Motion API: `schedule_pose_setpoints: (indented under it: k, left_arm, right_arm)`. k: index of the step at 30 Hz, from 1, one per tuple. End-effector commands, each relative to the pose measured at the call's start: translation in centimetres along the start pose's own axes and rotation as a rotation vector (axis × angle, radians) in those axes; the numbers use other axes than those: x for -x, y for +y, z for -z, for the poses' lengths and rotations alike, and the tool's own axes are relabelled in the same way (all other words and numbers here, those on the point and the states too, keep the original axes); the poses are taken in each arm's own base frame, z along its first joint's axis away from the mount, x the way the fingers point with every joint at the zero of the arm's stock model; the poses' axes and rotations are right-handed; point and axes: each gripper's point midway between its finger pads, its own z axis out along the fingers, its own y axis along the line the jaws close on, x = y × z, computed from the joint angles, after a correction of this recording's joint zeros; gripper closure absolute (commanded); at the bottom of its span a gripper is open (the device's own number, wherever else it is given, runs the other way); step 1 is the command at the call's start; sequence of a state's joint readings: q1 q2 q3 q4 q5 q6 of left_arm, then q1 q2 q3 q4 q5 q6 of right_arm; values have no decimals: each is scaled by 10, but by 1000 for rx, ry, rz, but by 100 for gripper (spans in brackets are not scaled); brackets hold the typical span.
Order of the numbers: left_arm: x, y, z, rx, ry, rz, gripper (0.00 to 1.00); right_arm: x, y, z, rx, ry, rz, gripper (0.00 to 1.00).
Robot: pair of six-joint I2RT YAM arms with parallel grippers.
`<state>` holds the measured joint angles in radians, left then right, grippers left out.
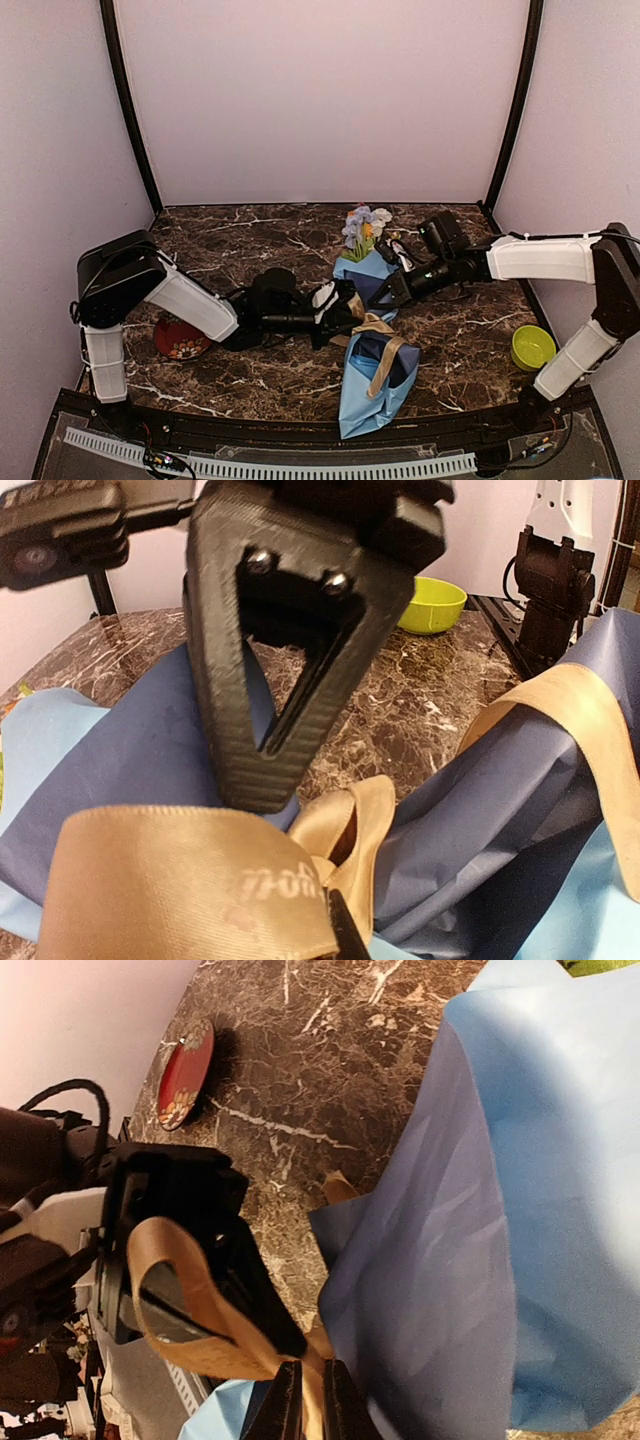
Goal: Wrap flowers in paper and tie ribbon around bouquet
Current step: Cross the half-tied ribbon over the folded bouquet.
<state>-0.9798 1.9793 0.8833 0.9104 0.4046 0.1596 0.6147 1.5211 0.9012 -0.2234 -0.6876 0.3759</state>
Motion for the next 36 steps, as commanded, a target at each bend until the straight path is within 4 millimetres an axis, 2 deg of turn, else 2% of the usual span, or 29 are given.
schedule_pose_setpoints:
  k: [1,4,9,14,19,22,29,36]
  left_arm:
    - [36,3,12,47,-84,-109,100]
    - [44,3,16,53,-96,-135,100]
    - [47,-3,17,21,-101,-152,100]
    - [39,-4,15,11,-74,-160,100]
    - [27,-4,11,4,-35,-138,100]
    - [21,-5,8,-9,-17,-106,92]
    - [20,-8,-2,-53,-7,-89,69]
    - [11,1,-11,-18,16,-66,69]
  right_arm:
    - [15,-9,1,-62,18,45,92]
    - [13,-17,-2,-82,59,59,92]
    - [10,-17,-7,-52,105,124,93]
    - [9,-14,-14,-1,145,198,93]
    - [-5,-4,-15,99,191,228,93]
    - [-10,-1,-15,138,197,226,93]
    - [-12,-2,-16,166,202,213,93]
    - [-12,2,-14,207,209,209,93]
